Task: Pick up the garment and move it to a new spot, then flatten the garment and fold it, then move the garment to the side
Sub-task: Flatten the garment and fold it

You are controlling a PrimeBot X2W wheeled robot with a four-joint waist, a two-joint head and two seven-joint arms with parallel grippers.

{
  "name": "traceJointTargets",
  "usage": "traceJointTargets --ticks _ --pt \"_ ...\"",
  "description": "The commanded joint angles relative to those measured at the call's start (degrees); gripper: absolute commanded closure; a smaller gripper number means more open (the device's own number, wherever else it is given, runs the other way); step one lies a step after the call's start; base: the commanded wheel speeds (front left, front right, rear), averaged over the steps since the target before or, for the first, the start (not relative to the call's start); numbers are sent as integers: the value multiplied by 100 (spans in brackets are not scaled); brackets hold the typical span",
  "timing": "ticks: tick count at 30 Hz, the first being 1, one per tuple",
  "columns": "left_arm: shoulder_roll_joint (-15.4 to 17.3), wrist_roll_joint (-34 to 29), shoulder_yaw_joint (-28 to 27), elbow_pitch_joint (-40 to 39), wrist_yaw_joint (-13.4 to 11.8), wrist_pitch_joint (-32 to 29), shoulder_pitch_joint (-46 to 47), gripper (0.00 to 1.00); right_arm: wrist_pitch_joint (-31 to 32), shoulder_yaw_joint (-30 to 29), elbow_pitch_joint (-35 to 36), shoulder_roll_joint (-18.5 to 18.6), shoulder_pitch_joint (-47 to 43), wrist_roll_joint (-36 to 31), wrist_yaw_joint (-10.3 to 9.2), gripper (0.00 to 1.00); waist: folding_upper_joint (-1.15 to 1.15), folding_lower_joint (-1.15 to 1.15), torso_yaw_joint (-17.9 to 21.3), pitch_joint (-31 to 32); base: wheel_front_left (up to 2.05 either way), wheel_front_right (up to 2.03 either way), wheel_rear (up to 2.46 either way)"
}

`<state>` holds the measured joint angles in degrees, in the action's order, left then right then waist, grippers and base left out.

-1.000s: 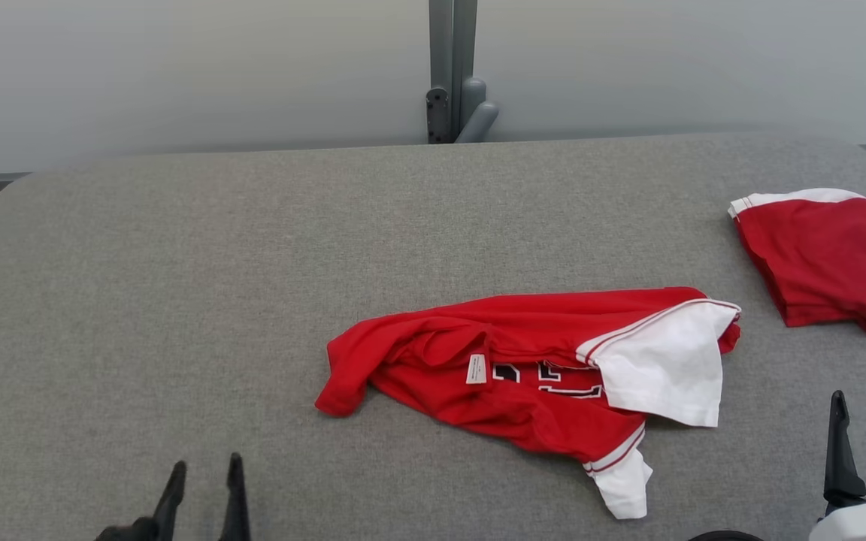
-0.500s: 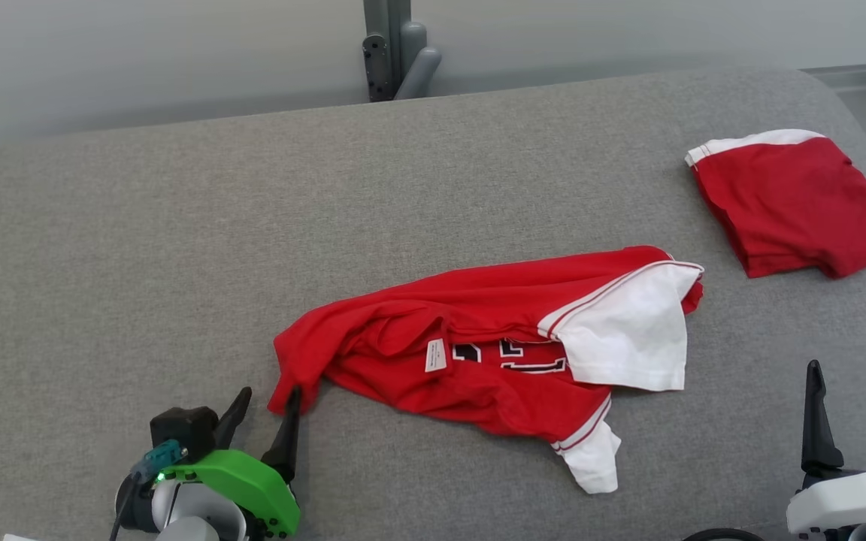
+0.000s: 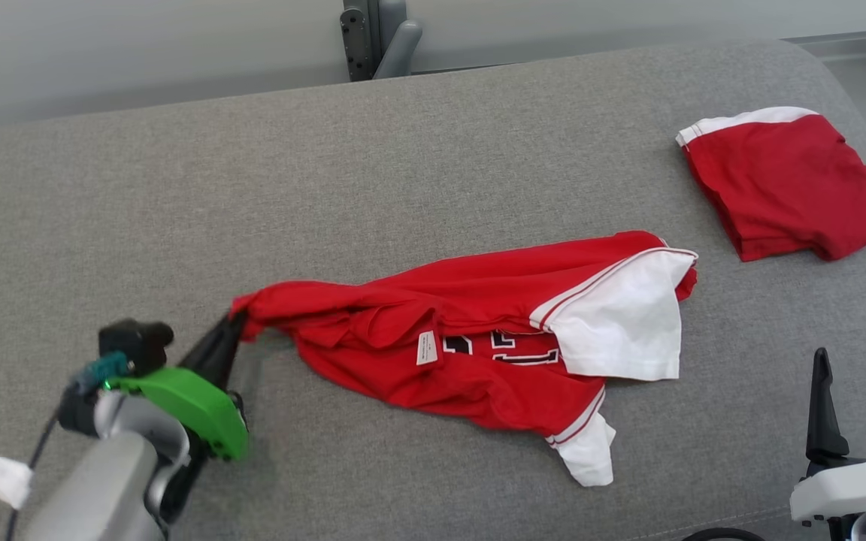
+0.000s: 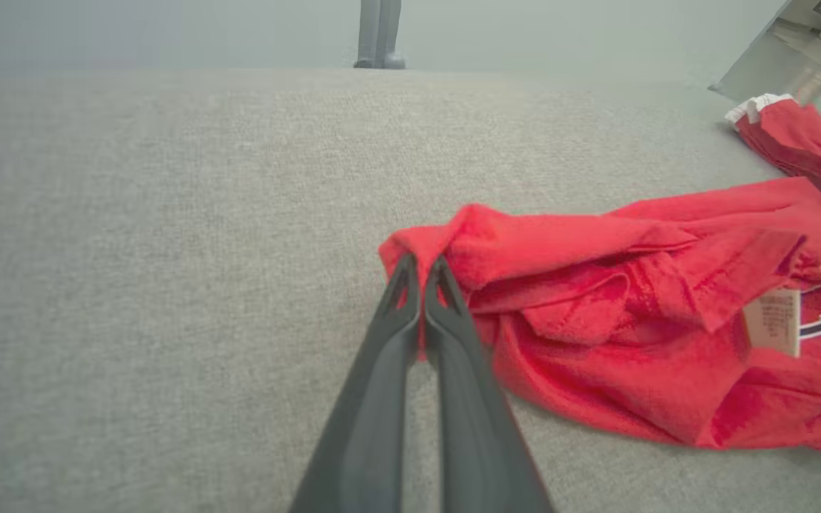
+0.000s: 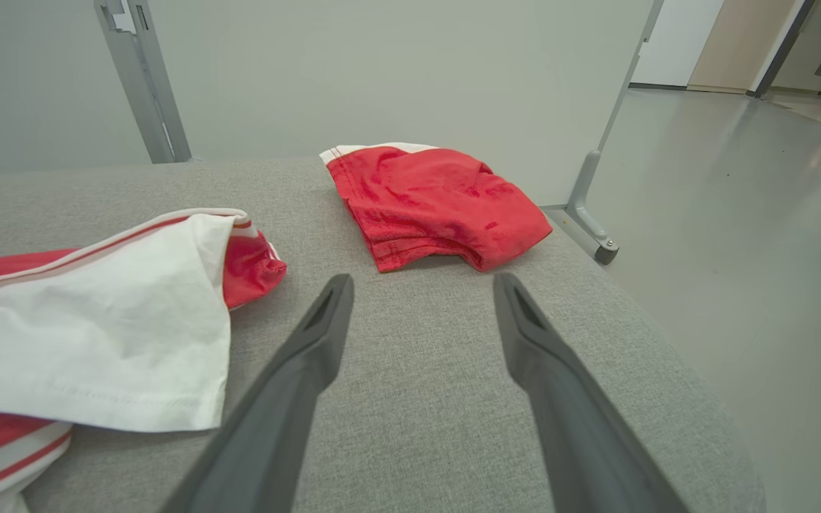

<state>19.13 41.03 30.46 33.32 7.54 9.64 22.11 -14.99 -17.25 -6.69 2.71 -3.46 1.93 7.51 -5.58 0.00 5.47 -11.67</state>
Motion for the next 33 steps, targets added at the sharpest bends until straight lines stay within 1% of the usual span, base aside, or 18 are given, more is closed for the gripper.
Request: traceJointTargets --ticks 1,4,10,15,18,20,23,25,26,28,29,32,33 --pt "196 -38 49 -102 -6 -54 306 100 -6 1 -2 15 14 24 -4 0 0 0 -15 -9 0 0 0" --pt "556 -238 295 -316 -6 -251 904 100 -6 22 -27 16 73 38 -4 0 0 0 -12 -17 0 0 0" --pt "1119 -464 835 -649 -6 -686 2125 100 -6 68 -100 16 155 104 -4 0 0 0 112 -15 0 0 0" --pt "1457 -364 1315 -1000 -6 -987 2841 100 -6 35 -143 16 153 180 -4 0 0 0 190 9 0 0 0" --pt "1669 -98 1450 -1302 -6 -1132 2916 100 -6 9 -172 17 114 225 -4 0 0 0 221 35 0 0 0" --pt "1888 145 1557 -1637 -6 -1287 2663 100 -6 -16 -191 16 81 268 -4 0 0 0 230 56 0 0 0" --pt "2401 481 1727 -2333 -10 -1555 2043 100 -6 -47 -227 16 7 308 -4 0 0 0 213 84 0 0 0" --pt "2752 700 1814 -2892 -123 -1695 1447 100 -6 -100 -246 17 -44 319 -4 0 0 0 149 98 0 0 0" --pt "2895 859 1857 -3147 -204 -1736 1111 100 -6 -115 -260 17 -79 316 -4 0 0 0 104 106 0 0 0" --pt "3224 1062 1936 -3629 -496 -1765 429 100 -6 -143 -285 16 -127 304 -4 0 0 0 7 108 0 0 0" --pt "3322 1201 1976 -3812 -645 -1725 102 100 -6 -142 -289 16 -124 301 -4 0 0 0 -46 101 0 0 0" --pt "3396 1381 2144 -4118 -1037 -1524 -723 100 -6 -102 -298 15 -88 270 -4 0 0 0 -235 47 0 0 0" --pt "3334 1432 2216 -4136 -1130 -1449 -932 100 -6 -86 -305 16 -54 264 -4 0 0 0 -291 27 0 0 0"
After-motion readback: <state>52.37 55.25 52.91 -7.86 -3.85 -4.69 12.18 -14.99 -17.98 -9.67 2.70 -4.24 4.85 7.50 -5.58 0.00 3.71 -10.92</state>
